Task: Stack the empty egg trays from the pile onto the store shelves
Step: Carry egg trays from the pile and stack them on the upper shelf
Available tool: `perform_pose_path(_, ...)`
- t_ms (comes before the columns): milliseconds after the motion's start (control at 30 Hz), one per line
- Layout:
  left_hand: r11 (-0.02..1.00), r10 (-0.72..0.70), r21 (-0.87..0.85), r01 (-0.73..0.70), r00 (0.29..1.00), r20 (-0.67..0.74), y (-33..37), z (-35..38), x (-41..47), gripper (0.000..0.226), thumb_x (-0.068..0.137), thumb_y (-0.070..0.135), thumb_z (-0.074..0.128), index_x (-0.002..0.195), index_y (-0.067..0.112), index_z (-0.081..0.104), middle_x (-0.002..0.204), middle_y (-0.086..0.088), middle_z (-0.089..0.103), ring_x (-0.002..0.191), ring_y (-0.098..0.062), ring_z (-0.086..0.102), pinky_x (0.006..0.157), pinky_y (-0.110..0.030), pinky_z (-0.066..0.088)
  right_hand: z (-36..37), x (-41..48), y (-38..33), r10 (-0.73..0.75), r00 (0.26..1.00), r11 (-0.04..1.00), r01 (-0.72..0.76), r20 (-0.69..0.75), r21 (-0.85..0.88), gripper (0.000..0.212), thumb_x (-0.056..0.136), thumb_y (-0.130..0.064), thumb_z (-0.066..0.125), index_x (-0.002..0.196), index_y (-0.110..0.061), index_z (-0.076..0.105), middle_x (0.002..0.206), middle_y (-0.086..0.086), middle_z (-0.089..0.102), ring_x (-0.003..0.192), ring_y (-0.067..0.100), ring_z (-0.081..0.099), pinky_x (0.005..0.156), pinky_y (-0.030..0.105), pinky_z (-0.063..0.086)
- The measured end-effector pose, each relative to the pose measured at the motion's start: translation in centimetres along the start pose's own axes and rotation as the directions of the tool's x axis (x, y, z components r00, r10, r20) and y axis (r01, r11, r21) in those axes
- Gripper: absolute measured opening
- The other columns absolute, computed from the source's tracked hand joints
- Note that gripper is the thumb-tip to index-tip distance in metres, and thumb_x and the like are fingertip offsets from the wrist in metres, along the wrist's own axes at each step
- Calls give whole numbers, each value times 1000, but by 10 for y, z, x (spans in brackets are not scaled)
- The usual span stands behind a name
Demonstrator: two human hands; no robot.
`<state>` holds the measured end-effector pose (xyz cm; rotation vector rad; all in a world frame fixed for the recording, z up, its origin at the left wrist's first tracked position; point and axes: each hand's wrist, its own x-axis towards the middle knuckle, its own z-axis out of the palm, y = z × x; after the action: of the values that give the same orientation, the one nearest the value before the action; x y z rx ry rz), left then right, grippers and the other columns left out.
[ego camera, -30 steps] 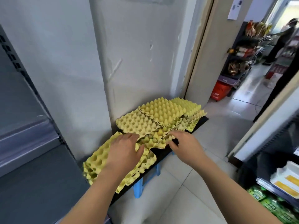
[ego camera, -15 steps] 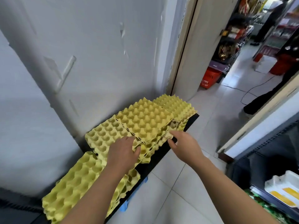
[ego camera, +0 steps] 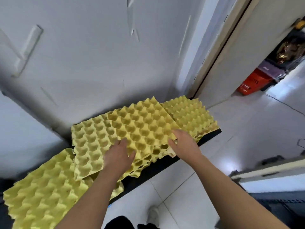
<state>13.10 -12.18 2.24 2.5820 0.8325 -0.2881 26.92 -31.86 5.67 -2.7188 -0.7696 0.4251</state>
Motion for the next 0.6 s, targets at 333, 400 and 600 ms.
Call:
perform_pose_path(333, 941, -251, -190, 281, 954, 165, 2, 39, 48, 110, 80, 64, 63, 154, 19, -5, 159, -13, 13, 142, -34, 28, 108, -47, 38, 31, 96, 40, 77, 979, 996, -68, 188, -54, 71, 91, -55, 50, 150, -27, 21, 157, 17, 15, 143, 35, 19, 110, 46, 29)
perform_pose_path(400, 922, -273, -226, 315, 941, 198, 1, 46, 56, 118, 78, 63, 66, 153, 18, -12, 159, -14, 10, 144, -34, 24, 109, -47, 35, 38, 109, 46, 115, 966, 993, -107, 233, -49, 79, 88, -58, 53, 151, -31, 15, 158, 17, 9, 144, 37, 16, 111, 49, 26)
perform_pose_path(600, 880, -305, -311, 360, 929, 210, 3, 64, 64, 129, 73, 63, 72, 149, 23, -25, 158, -14, 10, 135, -36, 41, 100, -46, 45, 50, 134, 59, 169, 918, 984, -176, 359, -12, 94, 81, -59, 62, 152, -37, 3, 157, 21, 6, 141, 41, 22, 110, 52, 26)
